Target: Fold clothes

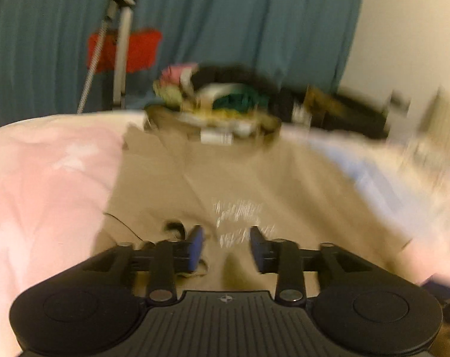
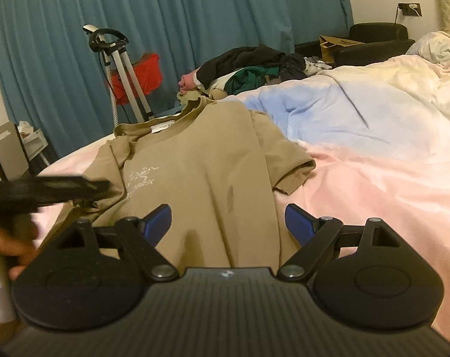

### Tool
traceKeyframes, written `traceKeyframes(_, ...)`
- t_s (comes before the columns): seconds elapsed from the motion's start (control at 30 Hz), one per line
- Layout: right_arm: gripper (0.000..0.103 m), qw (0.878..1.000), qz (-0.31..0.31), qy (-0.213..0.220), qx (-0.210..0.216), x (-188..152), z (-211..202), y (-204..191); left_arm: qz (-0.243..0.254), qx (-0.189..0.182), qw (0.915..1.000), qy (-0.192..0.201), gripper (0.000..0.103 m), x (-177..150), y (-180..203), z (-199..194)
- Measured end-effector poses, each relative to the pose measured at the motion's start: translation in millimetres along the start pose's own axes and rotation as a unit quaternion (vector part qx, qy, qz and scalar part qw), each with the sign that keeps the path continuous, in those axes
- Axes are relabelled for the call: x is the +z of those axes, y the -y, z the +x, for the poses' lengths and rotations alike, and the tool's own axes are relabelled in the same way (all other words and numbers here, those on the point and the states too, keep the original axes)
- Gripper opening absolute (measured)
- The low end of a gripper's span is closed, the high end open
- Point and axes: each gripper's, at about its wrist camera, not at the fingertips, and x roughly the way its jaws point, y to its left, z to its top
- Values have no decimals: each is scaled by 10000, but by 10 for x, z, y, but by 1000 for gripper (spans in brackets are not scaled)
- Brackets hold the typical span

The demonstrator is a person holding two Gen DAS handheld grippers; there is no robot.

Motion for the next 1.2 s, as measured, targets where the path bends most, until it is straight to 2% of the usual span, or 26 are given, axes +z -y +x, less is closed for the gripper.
traceKeyframes(0.07,85,10000,65,-34,17,7,33,30,-516,-17,9983,268,53,52,-155,-141)
traceKeyframes(0.13,85,9999,94,-64,6,2,51,47,-1293,126,9911,287,56,62,-413,-198)
traceKeyframes(0.23,85,9999,116,-102,13,-3,70,73,-2076,325,9776,135,70,63,-740,-62)
traceKeyframes(0.3,85,9999,127,-116,16,-9,79,83,-2377,345,9707,-19,69,59,-893,68)
traceKeyframes(0.33,85,9998,139,-118,20,-14,85,88,-2494,320,9679,-68,64,58,-960,130)
traceKeyframes(0.4,85,9998,142,-153,68,-44,121,85,-2631,433,9638,-106,33,85,-1045,247)
traceKeyframes(0.43,85,9997,113,-180,79,-62,141,76,-2682,532,9618,-107,29,112,-1073,298)
traceKeyframes(0.47,85,9997,71,-213,73,-76,161,63,-2837,509,9575,-126,16,151,-1126,313)
traceKeyframes(0.5,85,9997,28,-241,68,-90,177,51,-2896,473,9559,-94,9,214,-1157,291)
traceKeyframes(0.53,85,9997,-18,-238,66,-103,178,40,-2925,444,9552,-56,9,280,-1184,265)
traceKeyframes(0.63,85,9995,-181,-244,12,-131,195,4,-2331,521,9710,135,4,534,-1212,120)
traceKeyframes(0.73,85,9992,-280,-287,-38,-138,226,4,-2161,647,9740,197,3,760,-1389,10)
traceKeyframes(0.87,85,9989,-363,-288,-54,-156,227,6,-1785,1198,9760,358,3,1143,-1679,-156)
traceKeyframes(0.9,85,9989,-373,-293,-53,-160,233,6,-1678,1392,9751,397,2,1258,-1757,-192)
traceKeyframes(0.97,85,9987,-395,-303,-51,-164,245,9,-1398,2026,9679,506,2,1512,-1925,-247)
traceKeyframes(1.03,85,9986,-443,-302,-47,-162,257,9,-1249,2590,9559,604,2,1667,-2105,-269)
traceKeyframes(1.1,85,9984,-492,-279,-53,-168,270,-7,-1293,3025,9433,447,0,1664,-2324,-162)
traceKeyframes(1.13,85,9983,-512,-272,-62,-175,284,-12,-1343,3070,9414,396,0,1612,-2405,-140)
traceKeyframes(1.17,85,9982,-532,-265,-72,-181,298,-18,-1406,3094,9398,346,5,1558,-2480,-119)
traceKeyframes(1.2,86,9981,-554,-260,-81,-188,313,-25,-1550,2991,9411,305,15,1490,-2516,-108)
